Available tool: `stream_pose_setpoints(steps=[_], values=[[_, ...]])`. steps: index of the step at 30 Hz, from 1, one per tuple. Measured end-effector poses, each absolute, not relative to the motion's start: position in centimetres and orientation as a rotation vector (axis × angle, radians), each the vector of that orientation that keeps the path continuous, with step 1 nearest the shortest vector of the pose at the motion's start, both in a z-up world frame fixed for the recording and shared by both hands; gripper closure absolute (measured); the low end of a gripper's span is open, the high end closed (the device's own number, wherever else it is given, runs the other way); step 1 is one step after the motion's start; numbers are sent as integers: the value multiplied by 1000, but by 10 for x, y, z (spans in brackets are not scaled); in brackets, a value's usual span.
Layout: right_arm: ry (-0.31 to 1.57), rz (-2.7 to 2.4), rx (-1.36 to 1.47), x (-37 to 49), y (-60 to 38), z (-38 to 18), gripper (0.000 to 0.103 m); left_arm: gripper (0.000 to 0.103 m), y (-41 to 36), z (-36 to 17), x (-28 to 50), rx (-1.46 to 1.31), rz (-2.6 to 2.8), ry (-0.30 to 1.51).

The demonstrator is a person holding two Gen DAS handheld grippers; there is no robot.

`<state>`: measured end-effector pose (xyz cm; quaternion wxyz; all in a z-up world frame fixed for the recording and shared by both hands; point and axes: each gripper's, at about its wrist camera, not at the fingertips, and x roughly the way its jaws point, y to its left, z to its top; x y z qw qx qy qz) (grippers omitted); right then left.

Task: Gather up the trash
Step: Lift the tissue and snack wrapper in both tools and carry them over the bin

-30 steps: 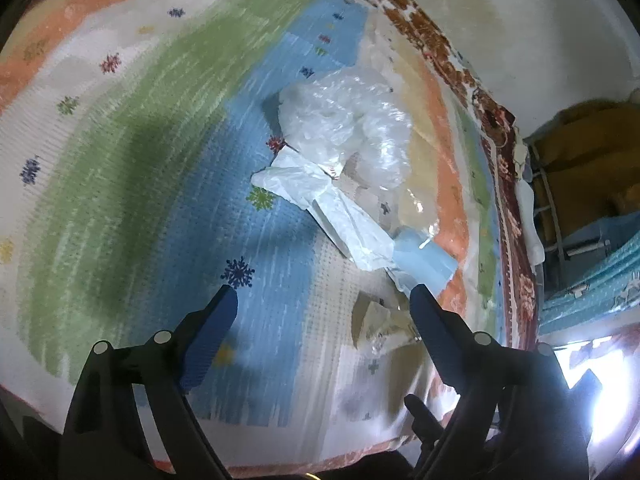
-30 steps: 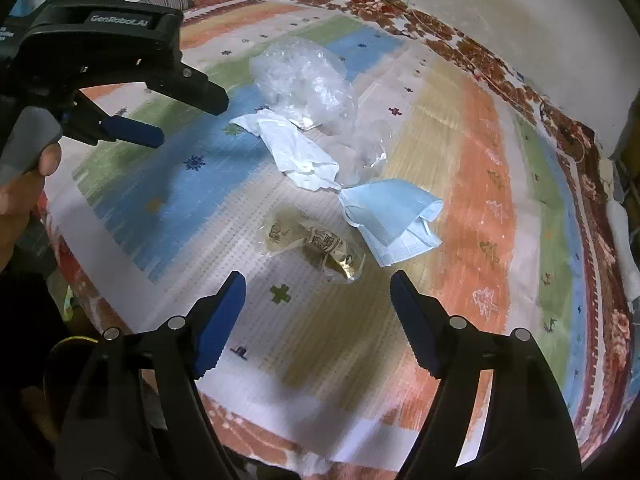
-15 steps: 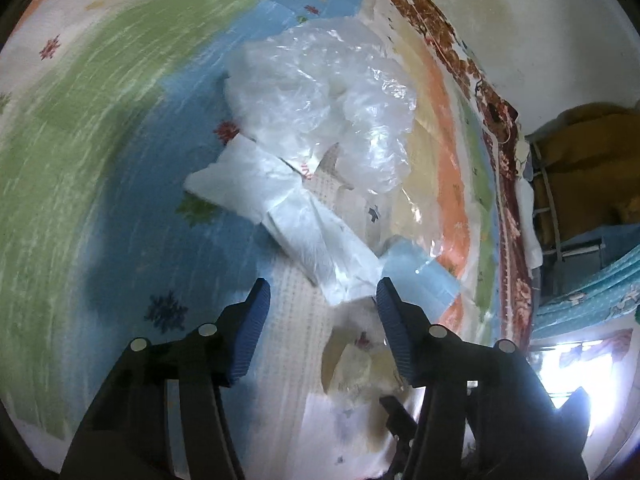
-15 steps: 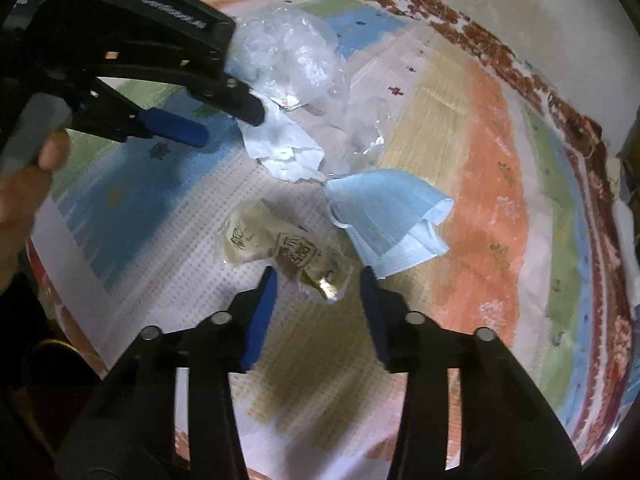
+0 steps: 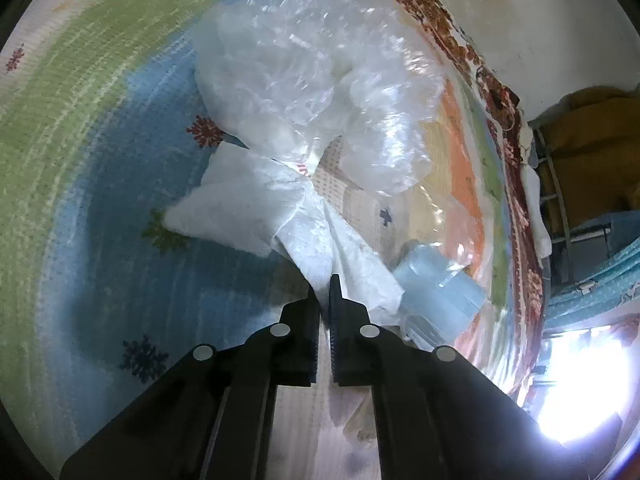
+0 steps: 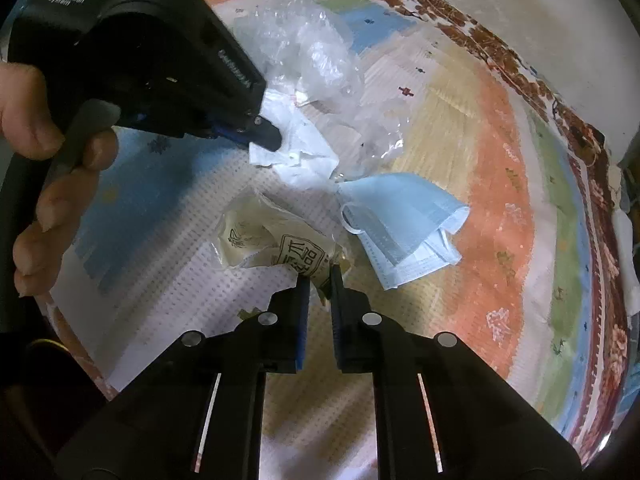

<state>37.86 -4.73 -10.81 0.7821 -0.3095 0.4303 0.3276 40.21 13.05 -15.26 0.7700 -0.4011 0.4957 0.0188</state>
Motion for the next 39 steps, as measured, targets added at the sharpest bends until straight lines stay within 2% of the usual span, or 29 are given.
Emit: stream_pose_setpoints(steps=[11,18,39], values=[[937,701,-633,373,-57,-91,95,100,139,-126,376,-907,47,1155],[976,673,-493,368,-65,-71,95,100,151,-111,348,-889,72,1168],[940,705,-333,317,-80,-14,95,100,134,-26,280,-651,93,1041]])
